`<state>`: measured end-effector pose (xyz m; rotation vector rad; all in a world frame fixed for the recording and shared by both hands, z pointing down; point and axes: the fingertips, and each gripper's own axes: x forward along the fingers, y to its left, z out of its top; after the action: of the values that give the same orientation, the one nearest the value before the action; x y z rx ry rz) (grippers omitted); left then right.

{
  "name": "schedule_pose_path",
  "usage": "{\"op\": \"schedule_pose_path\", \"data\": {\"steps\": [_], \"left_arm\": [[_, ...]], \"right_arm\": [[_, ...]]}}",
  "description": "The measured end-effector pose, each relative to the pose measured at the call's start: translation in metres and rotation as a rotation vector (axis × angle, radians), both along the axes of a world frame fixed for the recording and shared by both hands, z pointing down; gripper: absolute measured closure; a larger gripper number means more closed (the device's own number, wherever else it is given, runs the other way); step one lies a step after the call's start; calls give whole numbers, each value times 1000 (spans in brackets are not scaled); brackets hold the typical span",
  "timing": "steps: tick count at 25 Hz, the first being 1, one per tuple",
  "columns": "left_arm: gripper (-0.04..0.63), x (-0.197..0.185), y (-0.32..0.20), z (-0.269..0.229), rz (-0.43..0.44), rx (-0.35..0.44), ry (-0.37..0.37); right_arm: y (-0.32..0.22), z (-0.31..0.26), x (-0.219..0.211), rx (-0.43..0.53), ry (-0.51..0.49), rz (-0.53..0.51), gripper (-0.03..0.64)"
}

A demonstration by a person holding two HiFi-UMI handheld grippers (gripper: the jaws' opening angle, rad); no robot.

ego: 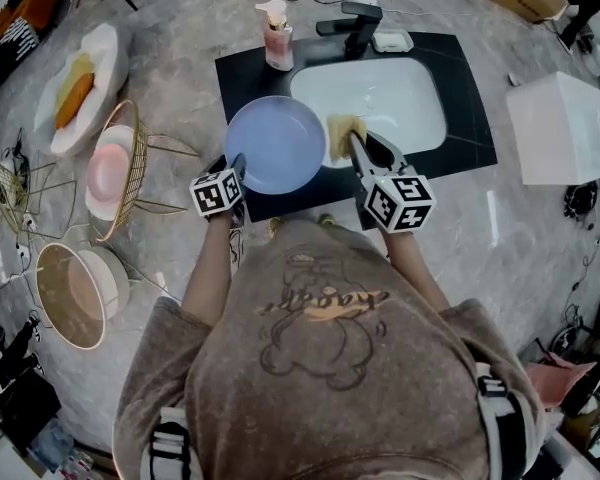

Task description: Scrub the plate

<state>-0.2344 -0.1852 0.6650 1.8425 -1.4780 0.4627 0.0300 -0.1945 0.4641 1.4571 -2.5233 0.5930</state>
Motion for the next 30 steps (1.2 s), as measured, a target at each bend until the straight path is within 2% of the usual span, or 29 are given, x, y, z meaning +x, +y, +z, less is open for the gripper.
{"op": "schedule_pose_path", "data": {"steps": [6,14,24,28,30], "left_arm": [[455,6,0,-1,3,11,39],[480,5,2,-5,-20,10,17],[521,2,-3,-34,-91,61,2],[543,2,-6,-48,-124,86,32],[552,2,-5,-54,-154,91,69]], "right_arm": [[1,1,0,-7,3,2,565],[4,1,0,-7,7,-10,565],[12,1,9,-5,10,-20,565],[15,1,12,-4,10,-29,565],[17,2,14,-3,13,-34,565]]}}
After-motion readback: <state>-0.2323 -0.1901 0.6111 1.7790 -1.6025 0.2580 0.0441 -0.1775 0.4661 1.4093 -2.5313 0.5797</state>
